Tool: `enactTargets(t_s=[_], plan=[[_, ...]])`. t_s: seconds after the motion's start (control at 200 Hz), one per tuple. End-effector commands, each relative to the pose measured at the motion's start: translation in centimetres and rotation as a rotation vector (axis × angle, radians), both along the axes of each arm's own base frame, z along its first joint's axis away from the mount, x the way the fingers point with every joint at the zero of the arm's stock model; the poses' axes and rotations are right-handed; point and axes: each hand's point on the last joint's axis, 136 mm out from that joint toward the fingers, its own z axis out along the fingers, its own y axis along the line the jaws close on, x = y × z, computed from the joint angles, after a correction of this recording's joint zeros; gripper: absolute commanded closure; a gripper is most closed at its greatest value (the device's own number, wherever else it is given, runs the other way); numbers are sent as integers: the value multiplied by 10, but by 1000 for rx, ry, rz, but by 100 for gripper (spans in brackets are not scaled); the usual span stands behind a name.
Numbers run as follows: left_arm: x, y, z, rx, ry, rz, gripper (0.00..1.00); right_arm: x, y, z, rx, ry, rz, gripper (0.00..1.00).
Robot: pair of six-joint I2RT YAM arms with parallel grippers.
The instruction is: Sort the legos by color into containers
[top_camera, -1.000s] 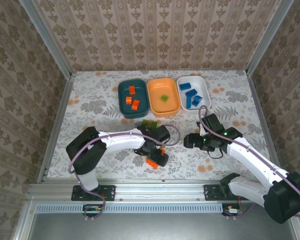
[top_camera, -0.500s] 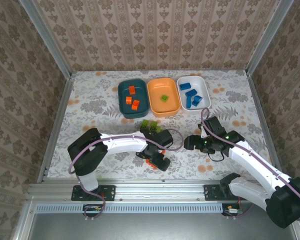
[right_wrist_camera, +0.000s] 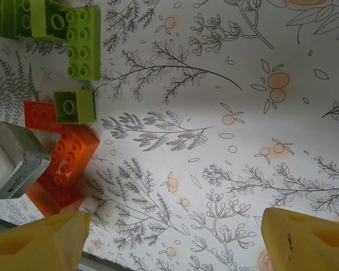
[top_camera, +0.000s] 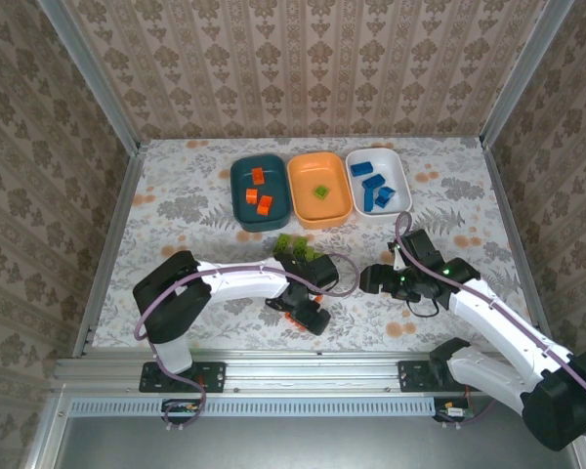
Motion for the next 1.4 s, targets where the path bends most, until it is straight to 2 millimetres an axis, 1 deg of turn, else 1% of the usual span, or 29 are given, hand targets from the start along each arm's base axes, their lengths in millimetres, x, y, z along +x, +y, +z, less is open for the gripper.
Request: enactTargets(t_s=[0.0,0.165,0.26,0.315,0.38,0.445,0.525,0.58,0.645,0.76,0.815,0.885,0.935,0.98,1.035,1.05,1.06,1.07,1.1,1.18,1.265,1.395], plan=[[-20,26,-9,88,68,-21,15,-4,-2,-1,-6,4,-13,17],[-21,27,-10,86,75,-11,30,-5,-5,1,-17,-2,-20,17],[-20,28,-9,81,76,-2,41,-5,-5,4,-15,-8,-21,17],[-20,31,-6,78,75,3,44,-5,-5,5,-13,-9,-21,17],[-18,36,2,73,67,16,44,-5,-4,6,-7,-11,-17,17],[-11,43,15,58,49,37,45,-5,-3,6,-3,-13,-15,16],[5,51,40,2,5,87,46,-3,-1,6,0,-16,-7,16],[22,57,62,-54,-37,135,46,-2,0,5,4,-17,-4,16],[47,66,89,-125,-94,203,46,0,3,4,9,-15,-1,16],[105,83,140,-243,-223,334,46,3,8,3,21,-13,10,16],[136,93,162,-265,-305,379,46,2,9,4,23,-13,16,15],[173,103,184,-277,-391,417,46,-1,9,6,19,-14,23,15],[198,110,192,-273,-434,446,46,-4,7,7,17,-14,27,15],[219,113,198,-282,-457,463,46,-8,6,8,15,-15,29,14],[242,114,199,-286,-478,477,46,-14,3,7,11,-12,30,14],[247,112,198,-288,-480,473,46,-15,2,7,9,-11,28,14],[250,110,197,-290,-478,471,46,-16,1,7,9,-11,28,14],[257,117,195,-286,-481,490,46,-17,1,6,9,-10,27,14],[270,119,190,-285,-475,505,46,-20,-1,5,9,-8,24,13],[296,121,172,-273,-444,525,46,-26,-3,2,17,-4,15,13],[319,119,155,-264,-425,526,46,-29,-3,-2,29,1,5,13],[343,115,132,-239,-392,523,46,-29,-1,-6,39,14,-1,13]])
